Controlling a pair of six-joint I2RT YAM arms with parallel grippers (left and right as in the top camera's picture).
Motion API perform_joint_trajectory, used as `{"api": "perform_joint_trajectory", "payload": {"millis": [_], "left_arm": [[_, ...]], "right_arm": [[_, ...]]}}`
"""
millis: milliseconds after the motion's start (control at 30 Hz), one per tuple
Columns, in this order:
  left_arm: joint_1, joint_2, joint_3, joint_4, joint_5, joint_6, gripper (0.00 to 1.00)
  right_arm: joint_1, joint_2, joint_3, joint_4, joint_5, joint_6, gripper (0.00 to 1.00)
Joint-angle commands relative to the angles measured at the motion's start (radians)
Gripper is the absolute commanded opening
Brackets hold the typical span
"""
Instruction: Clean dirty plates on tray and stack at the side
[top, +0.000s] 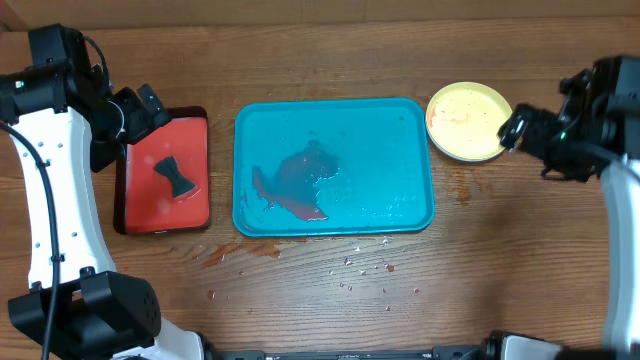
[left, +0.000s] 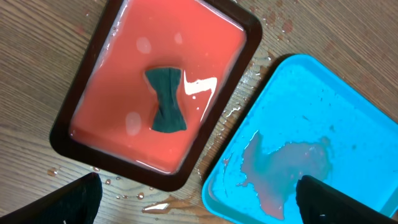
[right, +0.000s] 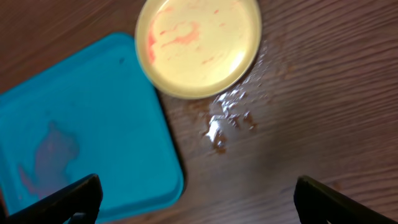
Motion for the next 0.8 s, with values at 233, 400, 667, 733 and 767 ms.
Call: {"api": "perform_joint_trajectory", "payload": {"millis": [233,400,667,733,767], "left_arm": [[-0.007,0.004,0.005,0.002,0.006,0.015,1.00],[-0.007,0.004,0.005,0.002,0.006,0.015,1.00],[-0.007,0.004,0.005,0.002,0.006,0.015,0.99],[-0.007,0.004,0.005,0.002,0.006,0.015,1.00],[-0.007,0.004,0.005,0.002,0.006,0.015,1.00]], "right_arm": [[0.134,-0.382,-0.224,-0.077,-0.063,-0.011,1.00],[0.134,-0.436,-0.224,-0.174,-0.073,-0.011,1.00],[0.134,-0.418,-0.224,-0.183,-0.073,-0.011,1.00],[0.134,-0.409,-0.224,-0.184,-0.073,-0.011,1.00],[0.134,-0.402,-0.224,-0.185,-0.073,-0.011,1.00]]}}
